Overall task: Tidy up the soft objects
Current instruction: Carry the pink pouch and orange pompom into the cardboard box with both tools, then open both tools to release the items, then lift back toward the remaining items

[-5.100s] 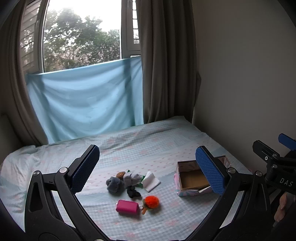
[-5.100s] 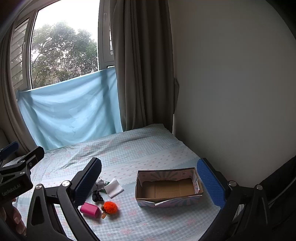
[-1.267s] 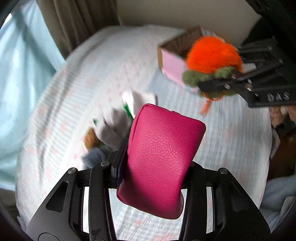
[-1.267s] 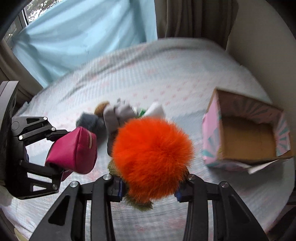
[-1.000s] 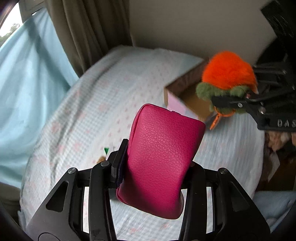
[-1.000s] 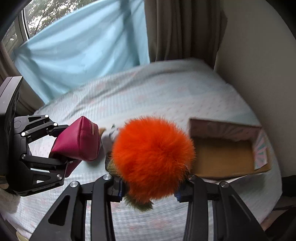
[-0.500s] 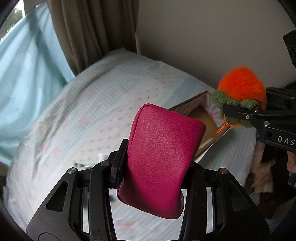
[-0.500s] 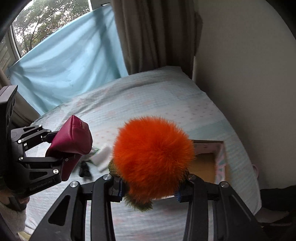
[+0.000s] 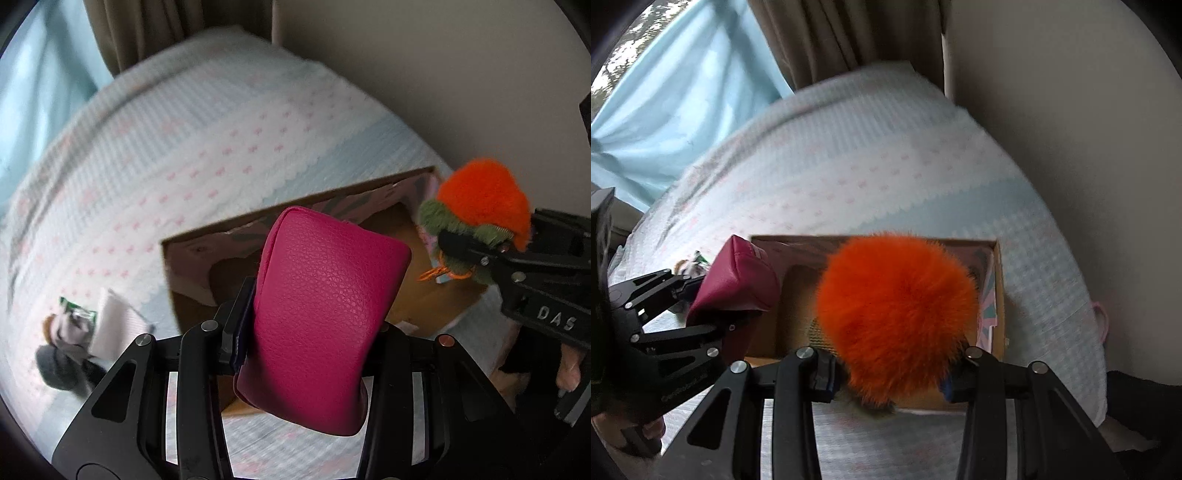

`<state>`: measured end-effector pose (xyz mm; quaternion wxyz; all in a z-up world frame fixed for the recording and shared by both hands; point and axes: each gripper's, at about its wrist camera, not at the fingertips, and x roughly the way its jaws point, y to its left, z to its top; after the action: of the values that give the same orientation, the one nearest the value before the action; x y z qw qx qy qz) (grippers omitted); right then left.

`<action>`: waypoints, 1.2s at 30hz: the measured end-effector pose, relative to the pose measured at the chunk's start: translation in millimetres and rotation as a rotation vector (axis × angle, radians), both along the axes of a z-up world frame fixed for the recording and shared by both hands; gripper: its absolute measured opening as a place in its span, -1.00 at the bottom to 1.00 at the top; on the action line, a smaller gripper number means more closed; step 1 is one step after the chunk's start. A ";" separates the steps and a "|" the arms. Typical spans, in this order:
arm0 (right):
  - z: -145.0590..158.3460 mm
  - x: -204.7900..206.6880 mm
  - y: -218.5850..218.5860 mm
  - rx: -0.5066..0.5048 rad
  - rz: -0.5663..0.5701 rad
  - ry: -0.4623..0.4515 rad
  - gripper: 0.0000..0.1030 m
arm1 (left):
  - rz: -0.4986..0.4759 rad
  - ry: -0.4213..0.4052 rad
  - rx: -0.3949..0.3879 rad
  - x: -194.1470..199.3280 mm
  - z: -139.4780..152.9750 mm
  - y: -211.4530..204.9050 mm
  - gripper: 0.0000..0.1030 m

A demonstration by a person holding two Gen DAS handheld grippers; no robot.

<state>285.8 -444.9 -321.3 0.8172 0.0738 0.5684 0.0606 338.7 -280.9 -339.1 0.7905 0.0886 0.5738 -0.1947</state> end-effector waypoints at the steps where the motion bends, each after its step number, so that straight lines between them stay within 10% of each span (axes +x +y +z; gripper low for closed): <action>1: -11.2 5.5 -1.7 0.000 0.000 0.020 -0.29 | 0.007 0.017 0.008 4.2 -11.2 -2.4 -0.28; 15: -99.3 52.6 -9.6 0.071 -0.019 0.219 -0.25 | 0.023 0.149 0.087 21.9 -95.3 -14.0 -0.28; 17: -100.6 56.3 -9.6 0.078 -0.028 0.227 -0.11 | 0.015 0.122 0.085 21.6 -89.3 -14.6 0.16; 18: -100.1 55.0 -10.7 0.079 -0.034 0.227 0.02 | 0.016 0.117 0.089 20.3 -86.8 -14.0 0.78; 19: -99.6 56.6 -13.2 0.099 -0.049 0.224 0.49 | 0.018 0.111 0.096 19.7 -84.3 -12.9 1.00; 20: -100.5 56.9 -15.9 0.117 -0.058 0.224 1.00 | 0.019 0.094 0.096 17.1 -80.9 -11.3 0.99; 36: -52.0 32.1 -23.7 0.065 -0.068 0.116 1.00 | 0.050 0.069 0.060 0.9 -37.9 0.9 0.99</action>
<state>317.9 -468.6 -373.3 0.7817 0.1230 0.6097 0.0468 339.6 -280.0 -377.0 0.7719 0.0912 0.6083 -0.1608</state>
